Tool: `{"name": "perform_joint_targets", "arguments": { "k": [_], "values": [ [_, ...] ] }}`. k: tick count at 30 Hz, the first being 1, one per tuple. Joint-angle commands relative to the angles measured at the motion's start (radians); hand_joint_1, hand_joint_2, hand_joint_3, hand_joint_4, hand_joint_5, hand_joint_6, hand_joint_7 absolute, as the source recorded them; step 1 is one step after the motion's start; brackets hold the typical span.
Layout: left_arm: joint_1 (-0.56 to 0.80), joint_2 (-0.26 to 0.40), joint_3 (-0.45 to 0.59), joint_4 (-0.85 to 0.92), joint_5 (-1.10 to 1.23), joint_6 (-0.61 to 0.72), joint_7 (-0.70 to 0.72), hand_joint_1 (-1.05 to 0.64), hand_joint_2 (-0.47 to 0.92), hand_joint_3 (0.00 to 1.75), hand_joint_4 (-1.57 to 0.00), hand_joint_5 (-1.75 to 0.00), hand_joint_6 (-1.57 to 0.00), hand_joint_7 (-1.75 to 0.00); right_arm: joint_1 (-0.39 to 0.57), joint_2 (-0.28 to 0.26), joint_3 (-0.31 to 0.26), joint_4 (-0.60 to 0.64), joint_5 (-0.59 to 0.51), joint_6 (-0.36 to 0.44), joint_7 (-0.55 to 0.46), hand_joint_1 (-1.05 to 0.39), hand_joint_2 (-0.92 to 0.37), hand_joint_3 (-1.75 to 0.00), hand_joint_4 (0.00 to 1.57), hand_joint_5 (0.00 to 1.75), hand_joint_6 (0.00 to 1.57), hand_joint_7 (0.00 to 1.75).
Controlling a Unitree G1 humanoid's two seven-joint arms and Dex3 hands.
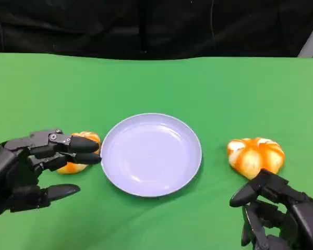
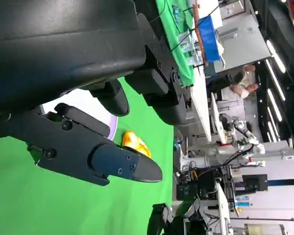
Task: Grasp the bread from the table and place it into the plate.
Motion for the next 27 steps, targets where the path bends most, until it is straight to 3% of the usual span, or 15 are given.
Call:
{"name": "perform_joint_targets", "arguments": {
  "k": [1,27],
  "values": [
    [-0.002,0.009,0.011,0.002,-0.003,-0.007,-0.009,-0.5,0.92,0.12,-0.29,-0.79,-0.65,-0.34,0.001,-0.01,-0.007,-0.016,0.001,0.003,-0.006,-0.07,-0.66,-1.05,0.74,1.75,0.64,1.58],
    [0.005,0.008,0.001,-0.008,0.022,-0.039,-0.004,-0.63,0.92,0.27,-0.17,-0.7,-0.58,-0.22,0.0,-0.015,-0.014,-0.004,0.006,-0.015,0.003,-0.07,-0.67,-1.05,0.74,1.75,0.64,1.58]
  ]
}}
